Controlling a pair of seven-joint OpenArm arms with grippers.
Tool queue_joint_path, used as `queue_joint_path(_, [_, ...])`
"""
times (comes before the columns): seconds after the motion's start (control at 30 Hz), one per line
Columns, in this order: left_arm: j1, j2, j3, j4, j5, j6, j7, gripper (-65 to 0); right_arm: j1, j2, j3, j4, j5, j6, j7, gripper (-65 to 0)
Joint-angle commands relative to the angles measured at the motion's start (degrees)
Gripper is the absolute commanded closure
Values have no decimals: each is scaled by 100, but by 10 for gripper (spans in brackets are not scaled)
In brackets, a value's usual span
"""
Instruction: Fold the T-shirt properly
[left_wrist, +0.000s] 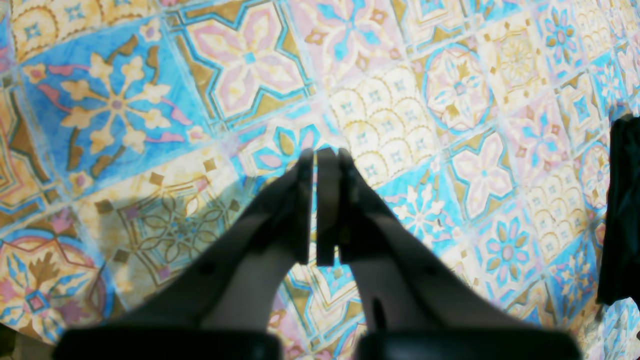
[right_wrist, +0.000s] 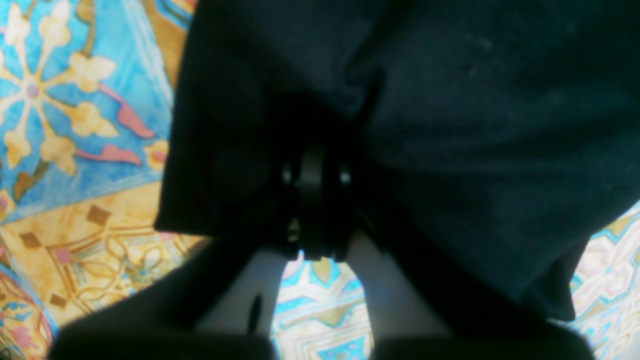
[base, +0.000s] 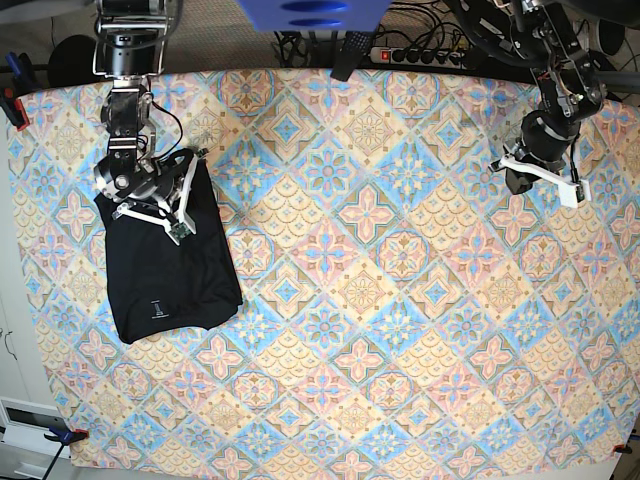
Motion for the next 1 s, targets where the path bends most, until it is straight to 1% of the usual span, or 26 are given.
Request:
queue_joint_path(0.0, [-16, -53, -27, 115, -41, -29, -97, -3, -16, -128, -40, -11, 207, 167, -6, -27])
queue_joint_path(0.3, [-25, -53, -27, 115, -41, -29, -97, -3, 72, -339, -40, -2, 207, 167, -6, -27])
queue_joint_path(0.47, [-25, -53, -27, 115, -41, -29, -97, -3, 239, -339, -40, -2, 207, 167, -14, -27])
queue_joint_path(0.57, [-25, -53, -27, 115, -41, -29, -106, -3, 283, -339, -40, 86, 207, 167, -181, -27])
queue_joint_path(0.73, [-25, -44, -18, 115, -41, -29, -106, -3, 274, -339, -31, 490, 207, 167, -243, -27])
queue_joint_path(0.87, [10, -35, -18, 133, -41, -29, -106, -3, 239, -313, 4, 1070, 207, 167, -252, -27])
queue_joint_path(0.97, [81, -53, -18, 405, -41, -29, -97, -3, -131, -295, 84, 1633, 207, 167, -419, -27])
